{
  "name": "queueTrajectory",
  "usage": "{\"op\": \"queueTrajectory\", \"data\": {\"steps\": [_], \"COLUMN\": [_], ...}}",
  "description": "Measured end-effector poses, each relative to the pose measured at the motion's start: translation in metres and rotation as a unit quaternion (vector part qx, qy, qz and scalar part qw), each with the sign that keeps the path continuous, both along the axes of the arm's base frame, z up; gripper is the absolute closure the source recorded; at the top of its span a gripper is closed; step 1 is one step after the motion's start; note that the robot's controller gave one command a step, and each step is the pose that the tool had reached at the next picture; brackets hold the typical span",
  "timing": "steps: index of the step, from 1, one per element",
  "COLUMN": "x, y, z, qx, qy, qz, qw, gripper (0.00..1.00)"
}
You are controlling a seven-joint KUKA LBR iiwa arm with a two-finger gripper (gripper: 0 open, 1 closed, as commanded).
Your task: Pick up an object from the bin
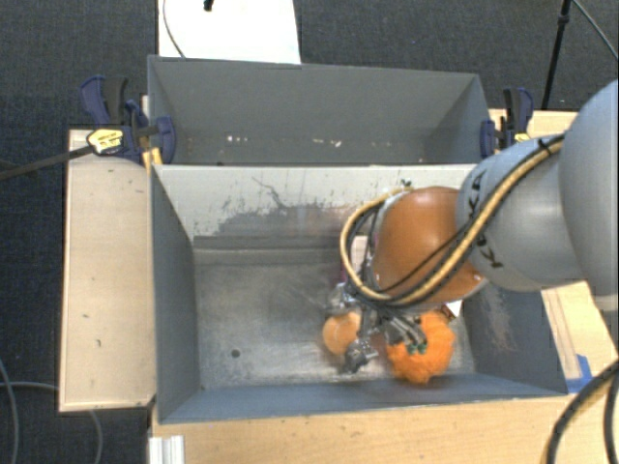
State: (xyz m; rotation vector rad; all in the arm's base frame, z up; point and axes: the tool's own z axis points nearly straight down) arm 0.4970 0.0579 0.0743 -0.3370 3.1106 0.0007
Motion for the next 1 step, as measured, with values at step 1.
{"op": "queueTrajectory", "data": {"steps": [1], "x": [0.0002], "y": [0.0], "z": [0.0003], "qx": [0.0], "qy": [0.0003], "qz": [0.0], "qw": [1.0], "gripper": [1.0]}}
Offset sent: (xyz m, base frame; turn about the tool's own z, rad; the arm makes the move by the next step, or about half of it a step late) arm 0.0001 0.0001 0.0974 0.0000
